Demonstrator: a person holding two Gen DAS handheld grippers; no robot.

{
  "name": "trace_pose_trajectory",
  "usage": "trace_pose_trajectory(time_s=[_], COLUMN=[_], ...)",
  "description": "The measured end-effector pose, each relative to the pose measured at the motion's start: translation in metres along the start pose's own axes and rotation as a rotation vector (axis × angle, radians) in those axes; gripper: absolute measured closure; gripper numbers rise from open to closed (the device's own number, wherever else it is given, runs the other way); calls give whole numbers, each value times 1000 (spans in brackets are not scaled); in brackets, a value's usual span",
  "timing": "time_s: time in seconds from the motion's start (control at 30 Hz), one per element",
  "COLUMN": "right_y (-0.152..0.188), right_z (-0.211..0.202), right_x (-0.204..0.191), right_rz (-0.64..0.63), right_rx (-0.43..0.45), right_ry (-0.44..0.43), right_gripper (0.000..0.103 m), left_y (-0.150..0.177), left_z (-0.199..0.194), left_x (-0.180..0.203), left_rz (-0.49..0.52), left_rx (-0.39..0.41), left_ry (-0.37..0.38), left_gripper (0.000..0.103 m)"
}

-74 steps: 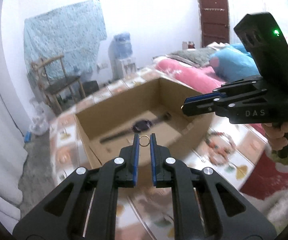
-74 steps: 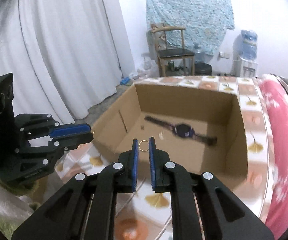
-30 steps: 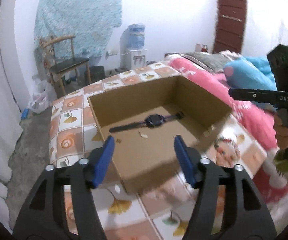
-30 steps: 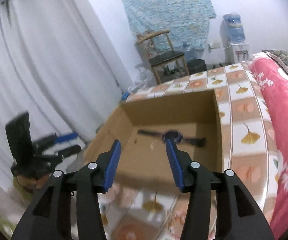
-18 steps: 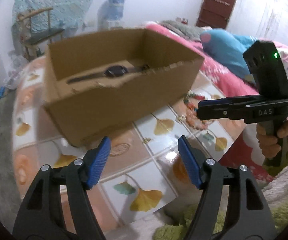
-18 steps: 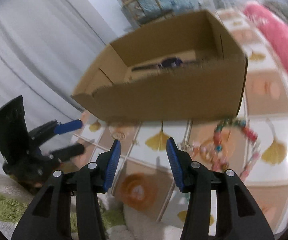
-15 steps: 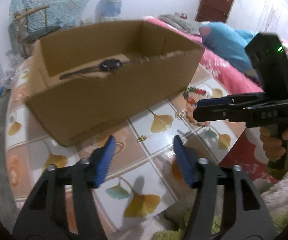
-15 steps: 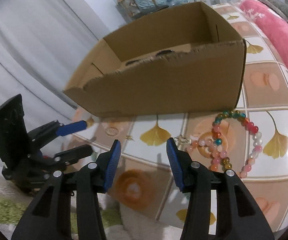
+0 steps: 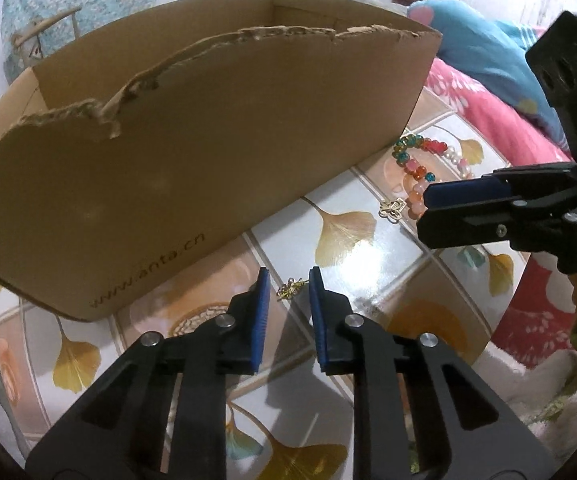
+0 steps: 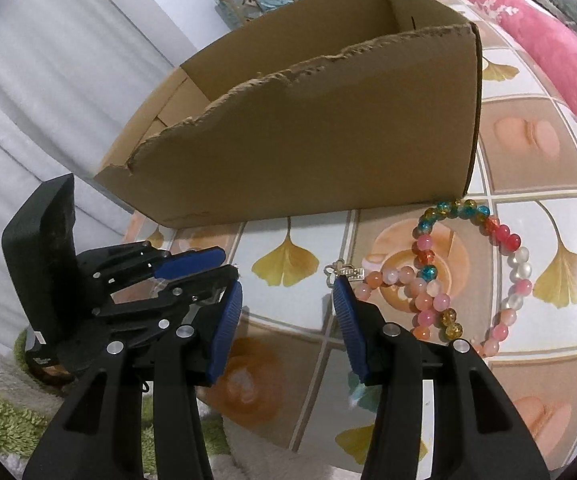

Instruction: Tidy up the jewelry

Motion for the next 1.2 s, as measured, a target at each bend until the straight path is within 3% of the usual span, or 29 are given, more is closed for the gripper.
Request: trace_pose_trajectory(time_s=[0.1, 0.57, 0.73, 0.87, 1.2], right_y=[-1, 19, 9, -1, -4], right_z=[2, 13, 11, 5, 32], right_x=[3, -1, 19, 36, -14], right_rz=[10, -21, -17, 53, -204], right_rx=[2, -72, -33, -2, 11], right_ry=[4, 16, 152, 168, 259], right_gripper=[56, 58, 58, 58, 71], left_y=[0, 6, 8, 9, 10], left_z=[1, -4, -6, -5, -3], left_x=[2, 0, -2, -3, -3], left_rz=[20, 25, 19, 14, 12], left_rx=[-2, -6, -5, -2, 0], left_ry=[-10, -22, -24, -24, -21], left_gripper=[98, 99, 99, 99, 99])
Point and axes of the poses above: each gripper's, at about its wrist camera, not at the fingertips, and z roughly the way its jaws point, x to its right, y to its underside, the point moved 9 cm from there along z, roughly the way its jaws point, and after that the axes turned 5 degrees about z, right-handed, at the moved point
